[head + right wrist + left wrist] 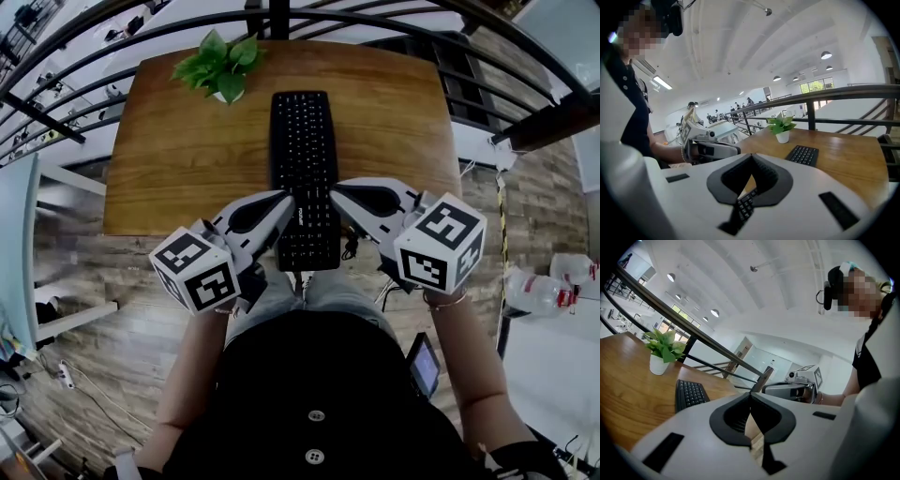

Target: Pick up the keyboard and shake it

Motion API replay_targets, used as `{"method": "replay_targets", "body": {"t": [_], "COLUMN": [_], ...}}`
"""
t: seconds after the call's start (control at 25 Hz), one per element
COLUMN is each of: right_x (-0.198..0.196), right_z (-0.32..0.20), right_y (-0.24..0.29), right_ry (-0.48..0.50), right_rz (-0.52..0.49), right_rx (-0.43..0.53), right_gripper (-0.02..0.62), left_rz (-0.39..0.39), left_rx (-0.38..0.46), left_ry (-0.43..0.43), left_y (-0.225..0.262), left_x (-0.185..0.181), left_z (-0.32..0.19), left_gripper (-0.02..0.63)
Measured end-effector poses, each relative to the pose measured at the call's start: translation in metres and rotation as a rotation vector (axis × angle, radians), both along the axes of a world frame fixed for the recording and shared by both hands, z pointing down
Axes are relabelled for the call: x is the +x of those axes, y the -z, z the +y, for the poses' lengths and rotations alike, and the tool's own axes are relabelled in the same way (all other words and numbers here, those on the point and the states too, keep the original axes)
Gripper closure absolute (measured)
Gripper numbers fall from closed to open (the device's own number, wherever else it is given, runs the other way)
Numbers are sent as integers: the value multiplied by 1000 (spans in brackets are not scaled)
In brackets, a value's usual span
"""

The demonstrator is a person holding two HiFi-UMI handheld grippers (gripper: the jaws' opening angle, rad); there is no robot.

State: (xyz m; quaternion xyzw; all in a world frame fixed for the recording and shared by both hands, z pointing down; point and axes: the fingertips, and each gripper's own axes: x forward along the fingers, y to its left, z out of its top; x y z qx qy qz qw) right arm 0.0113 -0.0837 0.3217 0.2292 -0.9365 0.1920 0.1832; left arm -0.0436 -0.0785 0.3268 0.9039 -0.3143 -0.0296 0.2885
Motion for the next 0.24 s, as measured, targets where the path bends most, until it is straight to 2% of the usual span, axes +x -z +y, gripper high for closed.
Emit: {"method": "replay_targets", "body": {"t": [0.24], "right_x": [1], "right_z": [-5], "right_y": [1], "right_ry": [-3], "right_rz": [-6], "right_rx": [23], "right_gripper": [569], "left_rz": [18], "left_rx": [-10], "left_ry": [-6], "left_y": [-4], "left_x": [-1], "left_z": [-2], "left_gripper": [589]}}
